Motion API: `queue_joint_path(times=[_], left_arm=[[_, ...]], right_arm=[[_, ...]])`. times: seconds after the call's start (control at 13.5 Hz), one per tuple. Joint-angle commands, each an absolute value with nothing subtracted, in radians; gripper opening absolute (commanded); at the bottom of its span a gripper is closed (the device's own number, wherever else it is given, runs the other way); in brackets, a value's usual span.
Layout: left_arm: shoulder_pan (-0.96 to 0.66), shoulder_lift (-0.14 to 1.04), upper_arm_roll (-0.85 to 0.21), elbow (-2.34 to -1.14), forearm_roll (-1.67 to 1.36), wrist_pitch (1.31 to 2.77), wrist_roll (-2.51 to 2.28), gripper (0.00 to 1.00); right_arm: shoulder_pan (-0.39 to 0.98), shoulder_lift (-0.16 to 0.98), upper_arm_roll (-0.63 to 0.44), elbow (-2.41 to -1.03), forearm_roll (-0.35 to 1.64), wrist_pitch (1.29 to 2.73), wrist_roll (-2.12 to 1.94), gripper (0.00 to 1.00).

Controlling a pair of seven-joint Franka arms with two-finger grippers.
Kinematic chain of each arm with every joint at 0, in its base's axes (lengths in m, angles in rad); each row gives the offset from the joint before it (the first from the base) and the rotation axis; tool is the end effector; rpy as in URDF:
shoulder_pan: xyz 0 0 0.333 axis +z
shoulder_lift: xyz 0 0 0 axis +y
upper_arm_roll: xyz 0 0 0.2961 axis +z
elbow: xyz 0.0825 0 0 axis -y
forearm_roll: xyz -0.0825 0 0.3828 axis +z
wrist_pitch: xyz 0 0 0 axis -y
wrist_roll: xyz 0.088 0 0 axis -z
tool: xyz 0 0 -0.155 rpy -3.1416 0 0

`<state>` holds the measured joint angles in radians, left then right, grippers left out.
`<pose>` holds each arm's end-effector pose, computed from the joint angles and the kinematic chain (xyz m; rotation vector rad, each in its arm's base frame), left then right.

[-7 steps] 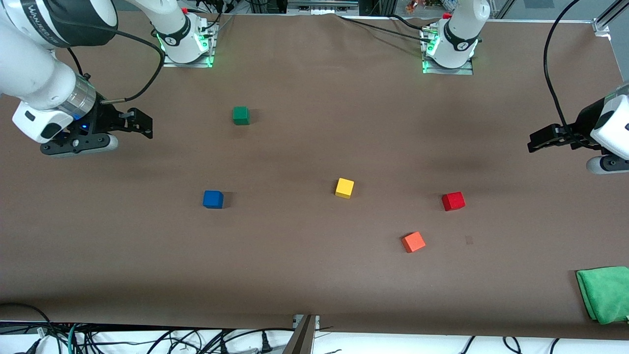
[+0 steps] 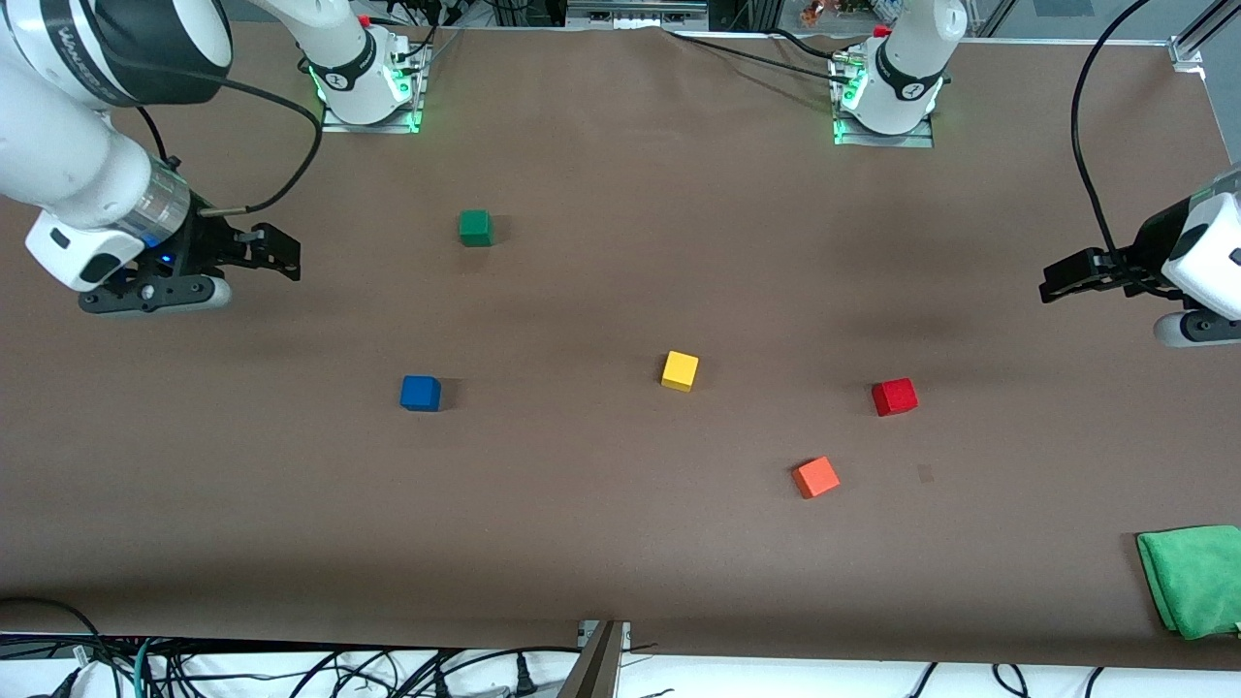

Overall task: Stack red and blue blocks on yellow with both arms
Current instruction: 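Grasp the red cube with the left gripper while the right gripper holds blue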

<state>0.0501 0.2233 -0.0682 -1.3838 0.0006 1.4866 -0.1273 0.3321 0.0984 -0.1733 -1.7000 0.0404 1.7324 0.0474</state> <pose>0.6002 -0.0071 0.5079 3.1253 0.1721 -0.1892 0.5716 0.0998 0.4539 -3.1197 -0.1622 0.1038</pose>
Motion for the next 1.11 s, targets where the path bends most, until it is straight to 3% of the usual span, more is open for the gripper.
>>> queue_joint_path(times=[0.0,0.37,0.59,0.89,1.04], left_arm=[[0.057,0.305,-0.072,-1.381,0.006,1.537,-0.104,1.0],[0.049,0.461,-0.077,-1.454,0.002,1.75,-0.147,1.0],[0.043,0.468,-0.083,-1.648,0.003,2.019,-0.211,1.0],[0.026,0.491,-0.084,-1.807,0.003,2.241,-0.251,1.0],[0.017,0.514,-0.086,-1.839,0.003,2.296,-0.284,1.0]], right_arm=[[0.347,0.164,-0.163,-1.675,0.044,1.759,0.166,0.99],[0.379,0.38,-0.161,-1.678,0.156,2.105,0.262,0.99],[0.405,0.503,-0.161,-1.706,0.158,2.267,0.352,0.99],[0.417,0.517,-0.124,-1.912,0.16,2.572,0.362,0.99],[0.419,0.526,-0.12,-1.95,0.16,2.637,0.364,0.99]])
